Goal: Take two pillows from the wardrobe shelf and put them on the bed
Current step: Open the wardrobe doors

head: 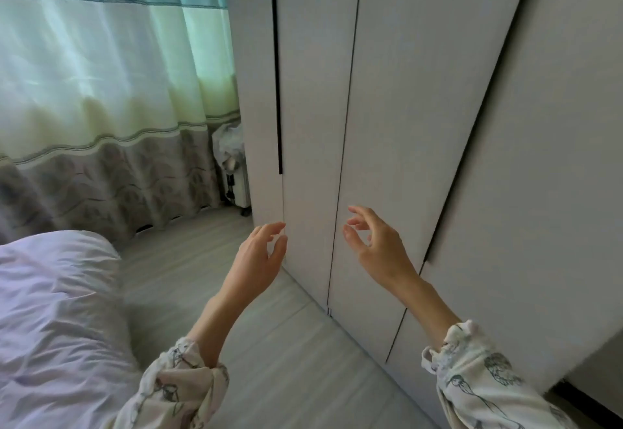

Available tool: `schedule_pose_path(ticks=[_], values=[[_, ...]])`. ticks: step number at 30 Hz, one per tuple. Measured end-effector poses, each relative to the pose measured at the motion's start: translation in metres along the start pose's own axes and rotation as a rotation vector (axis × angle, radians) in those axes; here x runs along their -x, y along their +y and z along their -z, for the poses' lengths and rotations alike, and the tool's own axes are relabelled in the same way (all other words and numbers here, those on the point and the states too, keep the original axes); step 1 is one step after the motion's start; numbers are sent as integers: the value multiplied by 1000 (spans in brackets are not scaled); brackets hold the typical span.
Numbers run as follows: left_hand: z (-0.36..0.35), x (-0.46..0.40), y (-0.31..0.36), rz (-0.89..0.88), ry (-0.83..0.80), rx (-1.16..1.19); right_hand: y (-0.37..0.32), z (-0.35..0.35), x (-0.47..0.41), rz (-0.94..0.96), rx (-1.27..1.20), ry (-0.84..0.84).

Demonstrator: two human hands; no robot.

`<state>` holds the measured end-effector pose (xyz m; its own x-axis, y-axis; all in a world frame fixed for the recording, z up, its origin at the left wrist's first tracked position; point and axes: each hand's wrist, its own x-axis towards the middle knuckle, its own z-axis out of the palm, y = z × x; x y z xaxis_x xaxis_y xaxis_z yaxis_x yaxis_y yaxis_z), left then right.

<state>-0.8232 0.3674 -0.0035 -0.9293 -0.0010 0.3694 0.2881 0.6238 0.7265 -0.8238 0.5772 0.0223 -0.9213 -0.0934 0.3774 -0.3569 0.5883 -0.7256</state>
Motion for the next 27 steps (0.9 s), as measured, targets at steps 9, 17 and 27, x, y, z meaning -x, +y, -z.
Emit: schedule_pose_path(ticks=[9,17,27], values=[[19,-111,-88,119,132,-107,25,-92,-161,120,-75,-160],[56,-238,-143,180,247,-183,18,-158,-322,238,-126,-221],[89,-342,-234,253,258,-172,25,-241,-450,219,-126,-279]])
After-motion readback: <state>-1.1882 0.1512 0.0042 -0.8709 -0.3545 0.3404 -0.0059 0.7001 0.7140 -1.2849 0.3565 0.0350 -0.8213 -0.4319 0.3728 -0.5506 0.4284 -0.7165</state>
